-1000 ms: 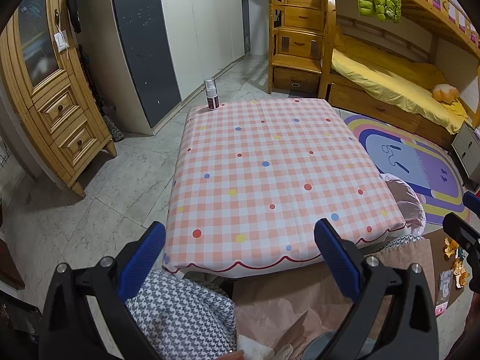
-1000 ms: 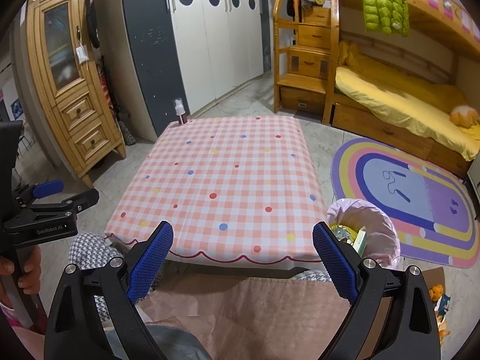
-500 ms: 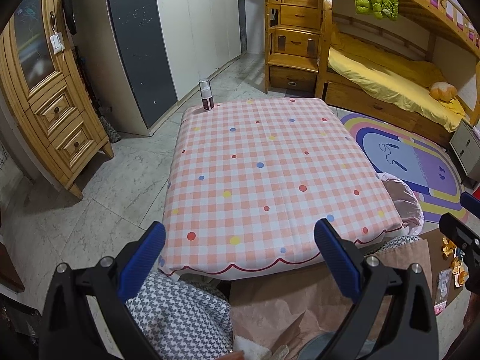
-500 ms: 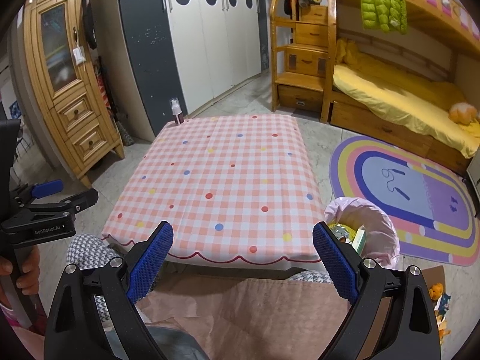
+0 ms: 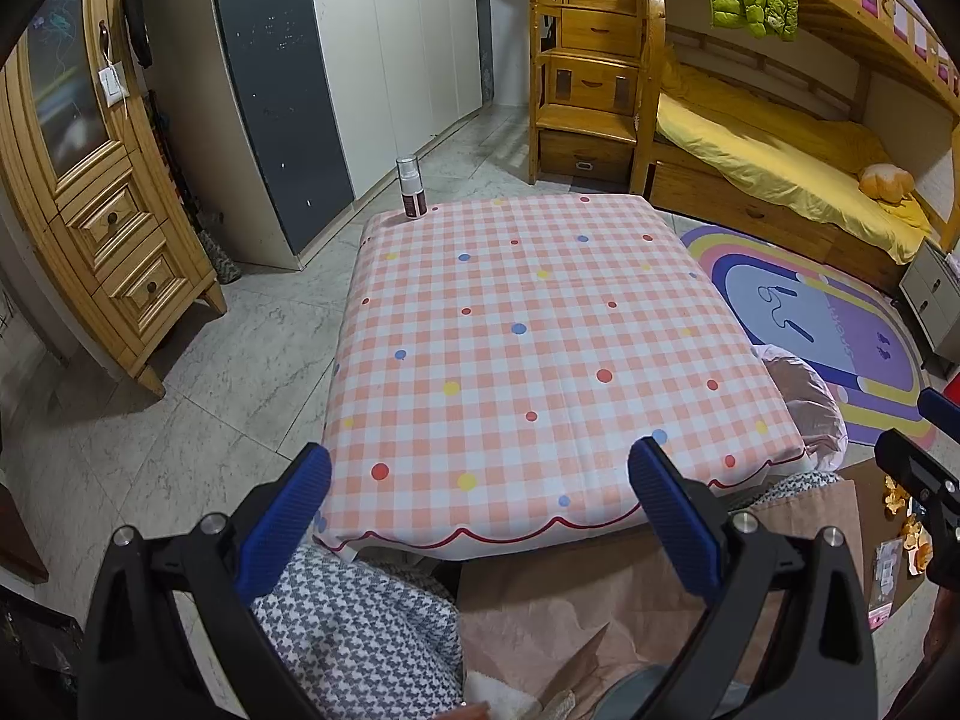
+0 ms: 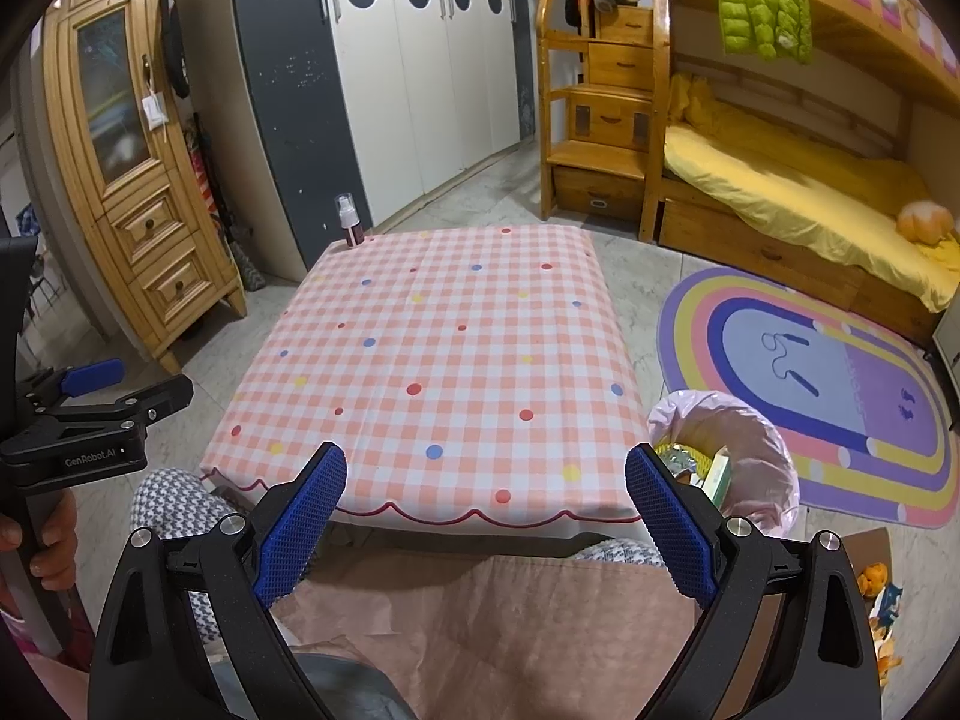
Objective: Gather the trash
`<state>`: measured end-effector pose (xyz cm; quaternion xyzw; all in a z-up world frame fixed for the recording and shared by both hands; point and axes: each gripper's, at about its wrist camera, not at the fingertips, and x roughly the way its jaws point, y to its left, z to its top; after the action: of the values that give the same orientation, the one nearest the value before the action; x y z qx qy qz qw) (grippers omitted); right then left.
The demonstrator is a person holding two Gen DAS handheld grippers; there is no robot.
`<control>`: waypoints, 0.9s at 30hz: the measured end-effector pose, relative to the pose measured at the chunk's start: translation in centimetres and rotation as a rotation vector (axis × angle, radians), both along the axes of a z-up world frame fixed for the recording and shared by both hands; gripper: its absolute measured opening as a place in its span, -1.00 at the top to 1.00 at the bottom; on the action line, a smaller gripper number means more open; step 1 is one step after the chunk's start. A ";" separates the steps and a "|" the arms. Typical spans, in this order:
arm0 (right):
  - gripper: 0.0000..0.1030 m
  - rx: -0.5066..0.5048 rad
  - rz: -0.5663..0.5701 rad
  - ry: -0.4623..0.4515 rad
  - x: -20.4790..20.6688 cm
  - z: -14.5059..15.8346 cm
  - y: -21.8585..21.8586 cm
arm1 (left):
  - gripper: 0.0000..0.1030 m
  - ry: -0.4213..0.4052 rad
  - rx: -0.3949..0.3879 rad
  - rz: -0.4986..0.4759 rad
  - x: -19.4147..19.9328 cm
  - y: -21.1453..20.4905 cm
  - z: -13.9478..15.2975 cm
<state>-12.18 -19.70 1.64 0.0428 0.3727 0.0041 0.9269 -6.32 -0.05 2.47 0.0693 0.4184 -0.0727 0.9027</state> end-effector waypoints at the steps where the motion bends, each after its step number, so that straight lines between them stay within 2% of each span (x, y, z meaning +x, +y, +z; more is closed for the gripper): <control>1: -0.81 0.001 0.001 0.000 0.0 0.0 0.0 | -0.87 0.000 0.000 0.000 0.0 0.0 0.0; 27: -0.81 0.007 -0.009 0.010 -0.2 -1.0 0.0 | -0.87 -0.002 0.009 -0.002 -0.2 -0.2 -0.3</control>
<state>-12.41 -19.72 0.67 0.0477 0.3773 0.0012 0.9249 -6.51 -0.29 2.16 0.0739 0.4176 -0.0715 0.9028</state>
